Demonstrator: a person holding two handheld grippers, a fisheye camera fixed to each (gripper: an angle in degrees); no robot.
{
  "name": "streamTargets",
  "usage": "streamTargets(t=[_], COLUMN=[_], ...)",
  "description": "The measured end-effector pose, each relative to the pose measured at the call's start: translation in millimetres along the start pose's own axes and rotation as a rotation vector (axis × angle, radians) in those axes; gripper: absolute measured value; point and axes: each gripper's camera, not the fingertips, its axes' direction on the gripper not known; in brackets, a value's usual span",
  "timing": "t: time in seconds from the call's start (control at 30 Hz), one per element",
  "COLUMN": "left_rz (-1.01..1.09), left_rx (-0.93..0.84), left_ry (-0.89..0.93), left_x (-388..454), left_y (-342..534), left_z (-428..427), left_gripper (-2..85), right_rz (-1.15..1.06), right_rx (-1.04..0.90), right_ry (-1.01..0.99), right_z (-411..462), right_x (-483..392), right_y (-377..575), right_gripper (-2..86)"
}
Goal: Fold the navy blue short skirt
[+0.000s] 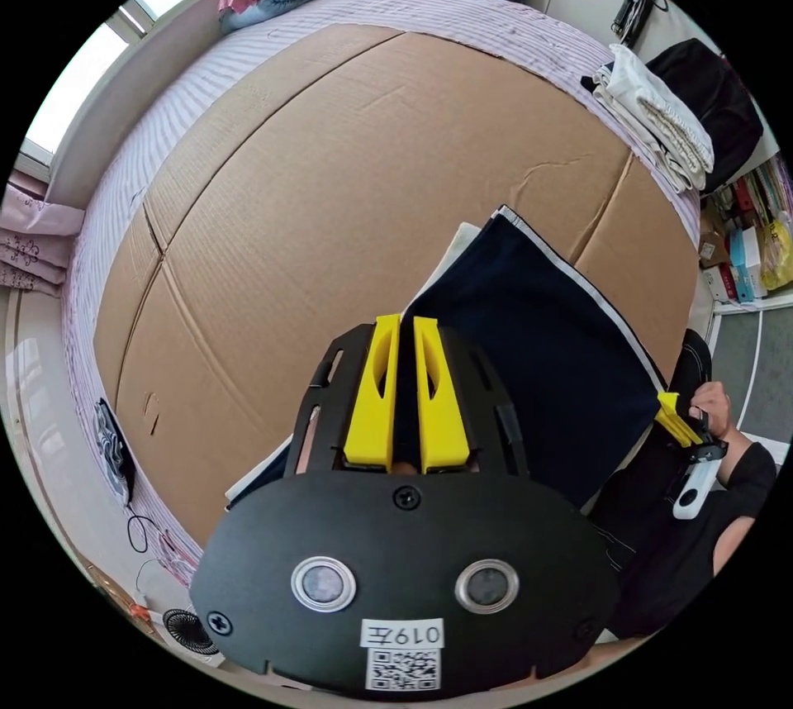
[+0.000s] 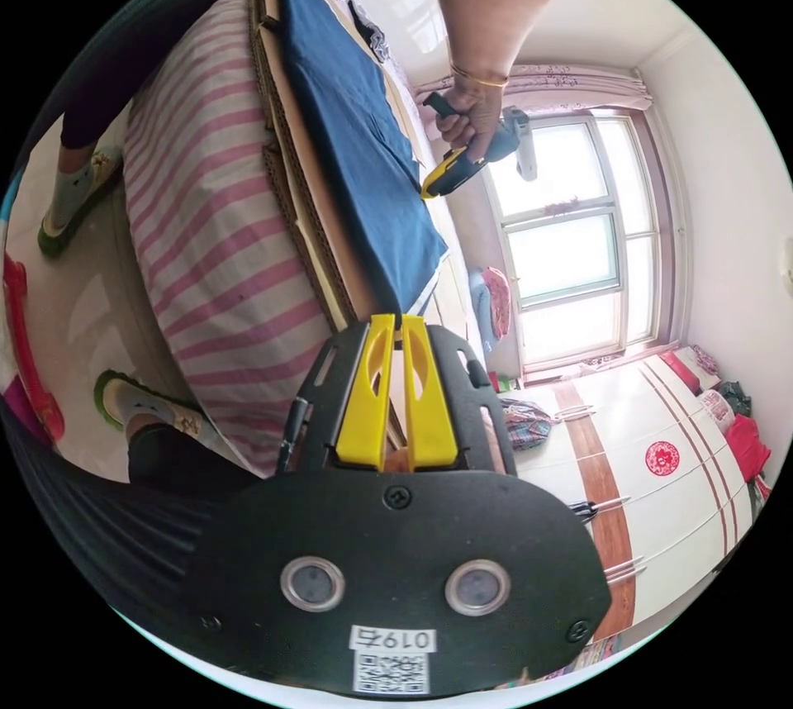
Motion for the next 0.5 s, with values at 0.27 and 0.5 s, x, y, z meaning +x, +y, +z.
streamTargets(t=[0.27,0.5], left_rz=[-0.106,-0.152], left_rx=[0.164,0.228], left_ry=[0.043,0.188], left_x=[-34,-90], left_y=[48,136], left_z=[-26,-31], left_gripper=[4.5,5.6], right_rz=[0.233,0.608], right_rx=[0.042,0.090], right_ry=[-0.134,-0.200], right_z=[-30,-15], right_x=[72,202], right_y=[28,47], right_gripper=[7.6,6.3])
